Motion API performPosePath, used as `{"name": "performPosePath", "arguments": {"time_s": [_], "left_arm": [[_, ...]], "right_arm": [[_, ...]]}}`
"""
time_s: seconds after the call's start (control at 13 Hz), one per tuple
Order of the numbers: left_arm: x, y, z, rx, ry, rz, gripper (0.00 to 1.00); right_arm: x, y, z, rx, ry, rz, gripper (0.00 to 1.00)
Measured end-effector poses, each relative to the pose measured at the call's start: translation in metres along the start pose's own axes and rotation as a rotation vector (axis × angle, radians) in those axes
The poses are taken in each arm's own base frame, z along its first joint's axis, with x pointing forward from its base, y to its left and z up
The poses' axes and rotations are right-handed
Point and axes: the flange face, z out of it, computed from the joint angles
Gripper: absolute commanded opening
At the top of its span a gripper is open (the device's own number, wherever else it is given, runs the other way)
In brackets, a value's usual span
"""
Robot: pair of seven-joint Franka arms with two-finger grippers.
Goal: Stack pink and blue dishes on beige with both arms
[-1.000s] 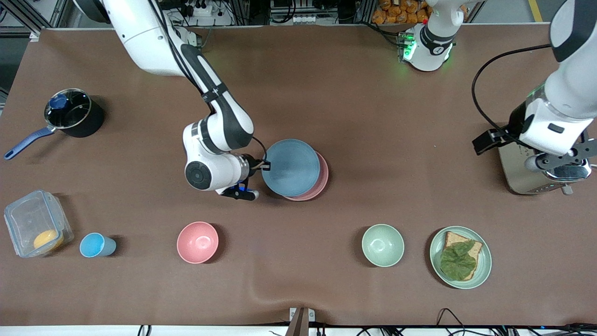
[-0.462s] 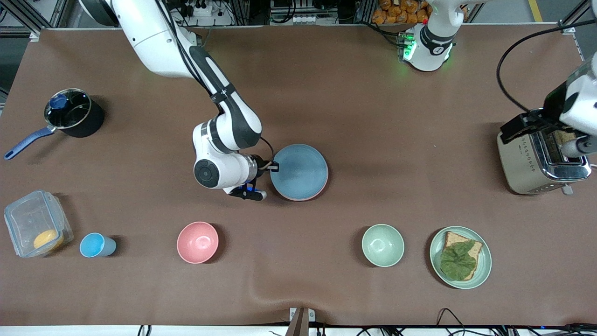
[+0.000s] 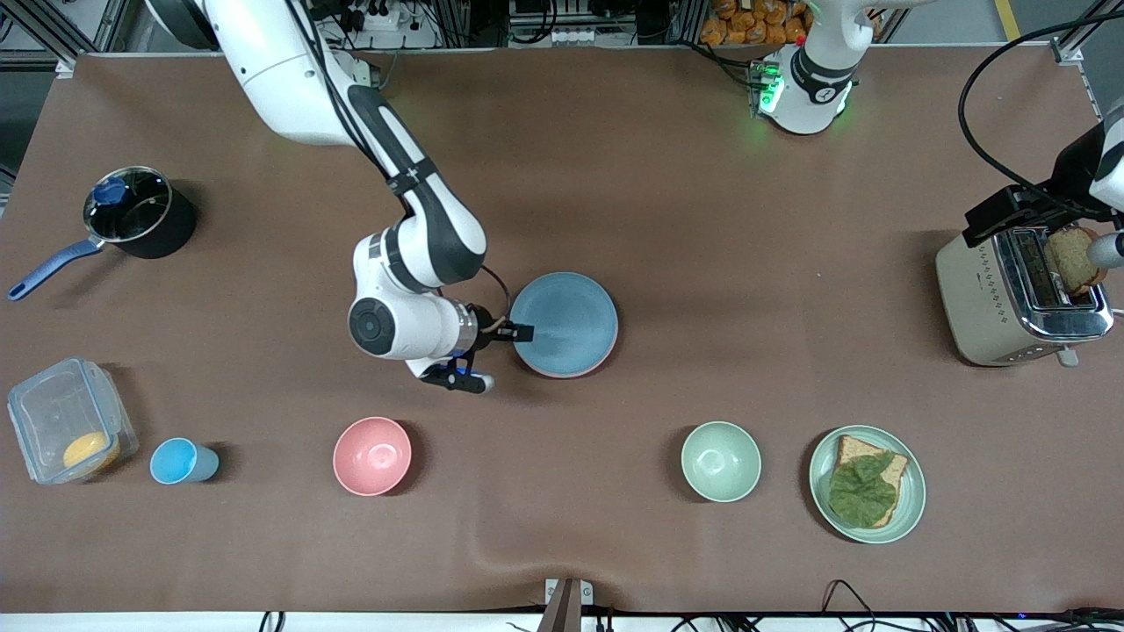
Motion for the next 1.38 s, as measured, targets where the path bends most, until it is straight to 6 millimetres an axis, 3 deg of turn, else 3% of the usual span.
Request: {"name": "performPosePath", "arguments": {"time_s": [0.15, 0.46, 0.69, 0.92, 1.15, 1.38], "left_arm": [[0.0, 0.0, 0.002, 0.0, -0.004, 0.001, 1.0], [0.0, 0.001, 0.004, 0.0, -0.008, 0.002, 1.0], [0.0, 0.0, 0.004, 0.0, -0.008, 0.006, 1.0], [0.0, -0.002, 0.002, -0.001, -0.006, 0.019, 1.0], [0.0, -0.003, 0.001, -0.002, -0.002, 0.019, 1.0], [0.0, -0.007, 0.0, -0.002, -0.001, 0.012, 1.0]], "right_arm": [[0.02, 0.028, -0.031, 0.005, -0.025, 0.032, 1.0], [0.05, 0.117, -0.127, -0.052, -0.044, 0.014, 1.0], [0.056, 0.176, -0.189, -0.134, -0.004, 0.023, 1.0], [0.056, 0.222, -0.234, -0.182, 0.031, 0.013, 1.0], [0.04, 0.229, -0.275, -0.257, 0.097, -0.003, 1.0], [-0.003, 0.222, -0.332, -0.311, 0.163, -0.023, 1.0]]}}
